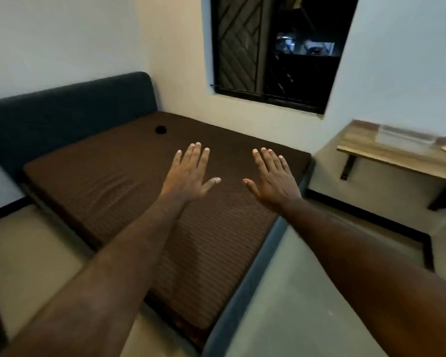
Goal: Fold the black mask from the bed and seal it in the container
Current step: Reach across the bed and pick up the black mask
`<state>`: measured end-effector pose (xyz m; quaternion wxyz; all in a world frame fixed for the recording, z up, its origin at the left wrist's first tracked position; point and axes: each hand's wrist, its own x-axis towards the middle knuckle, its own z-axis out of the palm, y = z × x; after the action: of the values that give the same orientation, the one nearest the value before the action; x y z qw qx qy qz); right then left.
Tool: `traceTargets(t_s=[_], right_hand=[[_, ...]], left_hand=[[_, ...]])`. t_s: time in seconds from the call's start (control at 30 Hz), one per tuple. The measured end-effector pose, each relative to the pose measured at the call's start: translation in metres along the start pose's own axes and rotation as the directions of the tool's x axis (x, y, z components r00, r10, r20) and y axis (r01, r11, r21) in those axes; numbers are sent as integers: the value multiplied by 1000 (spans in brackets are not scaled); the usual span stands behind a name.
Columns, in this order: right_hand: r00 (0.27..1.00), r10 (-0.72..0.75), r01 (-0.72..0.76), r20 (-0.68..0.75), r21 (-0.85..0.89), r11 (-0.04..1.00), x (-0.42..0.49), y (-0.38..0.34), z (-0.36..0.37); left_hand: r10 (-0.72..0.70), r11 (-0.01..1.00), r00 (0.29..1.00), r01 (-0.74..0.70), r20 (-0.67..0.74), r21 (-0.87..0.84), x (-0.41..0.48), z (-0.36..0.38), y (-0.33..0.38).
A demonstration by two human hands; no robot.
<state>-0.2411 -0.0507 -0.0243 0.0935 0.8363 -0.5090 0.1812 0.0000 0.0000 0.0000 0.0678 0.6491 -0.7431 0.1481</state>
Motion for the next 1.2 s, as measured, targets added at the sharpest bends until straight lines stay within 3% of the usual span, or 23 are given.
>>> traceTargets(t_s=[0.1, 0.37, 0.87, 1.2], right_hand=[[1000, -15, 15, -23, 32, 999, 27, -68, 9], [992, -107, 101, 60, 92, 991, 73, -212, 53], [980, -199, 199, -21, 163, 966, 228, -330, 102], [989, -151, 149, 9, 98, 984, 325, -426, 166]], left_hand=[[-112, 993, 993, 114, -40, 33, -37, -2, -67], [-183, 979, 983, 184, -27, 83, -100, 7, -191], [-277, 950, 957, 287, -88, 121, -57, 16, -352], [-222, 969, 971, 229, -87, 90, -25, 69, -498]])
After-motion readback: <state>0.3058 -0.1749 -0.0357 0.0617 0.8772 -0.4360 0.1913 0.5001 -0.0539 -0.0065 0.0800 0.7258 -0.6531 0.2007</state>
